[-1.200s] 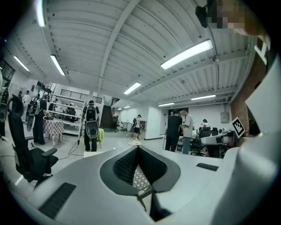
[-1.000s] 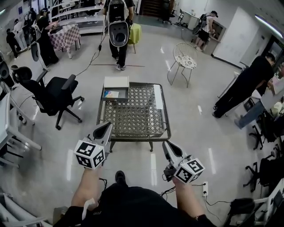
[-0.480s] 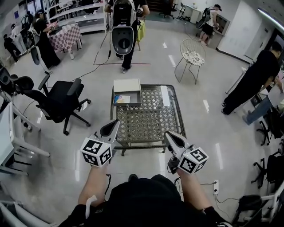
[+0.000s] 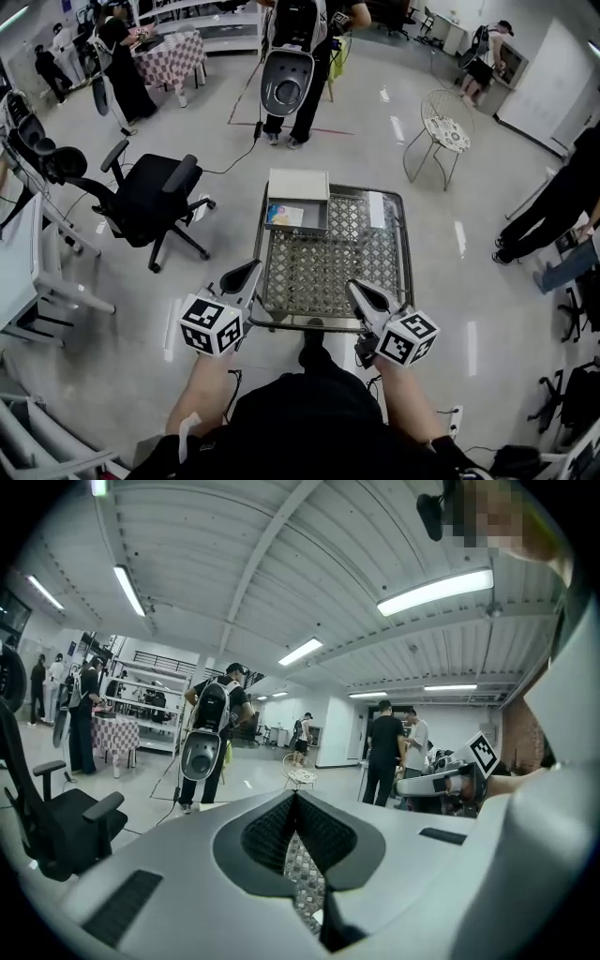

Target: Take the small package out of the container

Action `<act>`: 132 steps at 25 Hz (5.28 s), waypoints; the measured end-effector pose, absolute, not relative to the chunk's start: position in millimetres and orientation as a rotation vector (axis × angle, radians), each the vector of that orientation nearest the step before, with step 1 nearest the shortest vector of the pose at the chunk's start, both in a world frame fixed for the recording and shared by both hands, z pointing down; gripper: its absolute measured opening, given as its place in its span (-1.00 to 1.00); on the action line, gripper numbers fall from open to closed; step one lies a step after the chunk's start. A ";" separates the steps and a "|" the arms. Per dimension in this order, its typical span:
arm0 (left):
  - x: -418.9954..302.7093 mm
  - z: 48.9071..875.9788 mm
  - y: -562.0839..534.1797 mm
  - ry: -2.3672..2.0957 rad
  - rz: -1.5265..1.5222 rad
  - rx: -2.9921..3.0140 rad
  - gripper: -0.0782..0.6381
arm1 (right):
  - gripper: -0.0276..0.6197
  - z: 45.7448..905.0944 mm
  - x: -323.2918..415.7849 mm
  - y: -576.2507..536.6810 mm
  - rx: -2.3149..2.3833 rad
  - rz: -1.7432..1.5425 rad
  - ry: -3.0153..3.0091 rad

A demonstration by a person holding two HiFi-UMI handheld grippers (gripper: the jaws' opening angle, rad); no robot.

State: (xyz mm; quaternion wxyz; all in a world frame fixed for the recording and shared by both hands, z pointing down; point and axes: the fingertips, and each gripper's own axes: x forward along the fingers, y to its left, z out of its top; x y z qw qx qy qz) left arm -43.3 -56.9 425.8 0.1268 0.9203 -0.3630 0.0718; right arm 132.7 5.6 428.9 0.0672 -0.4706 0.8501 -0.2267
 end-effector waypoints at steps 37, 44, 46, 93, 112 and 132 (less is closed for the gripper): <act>-27.2 579.4 -323.3 -1.089 0.533 2.470 -0.76 | -0.67 622.1 110.8 -314.4 -1.548 -1.197 2.738; -18.6 635.7 -343.1 -1.004 0.518 2.438 -0.76 | -0.33 710.9 107.8 -344.4 -1.672 -1.403 2.833; -18.3 650.6 -346.9 -0.988 0.526 2.423 -0.65 | -0.18 735.2 110.4 -351.6 -1.740 -1.482 2.852; 10.3 684.6 -300.2 -0.908 0.701 2.396 -0.34 | -0.45 705.2 61.6 -375.2 -1.429 -1.687 2.665; 0.4 725.6 -344.7 -1.012 0.843 2.383 -0.21 | -0.47 681.9 4.2 -385.4 -1.193 -1.678 2.762; -17.0 633.8 -326.0 -1.006 0.668 2.516 -0.52 | -0.47 594.5 96.1 -307.0 -1.473 -1.434 2.432</act>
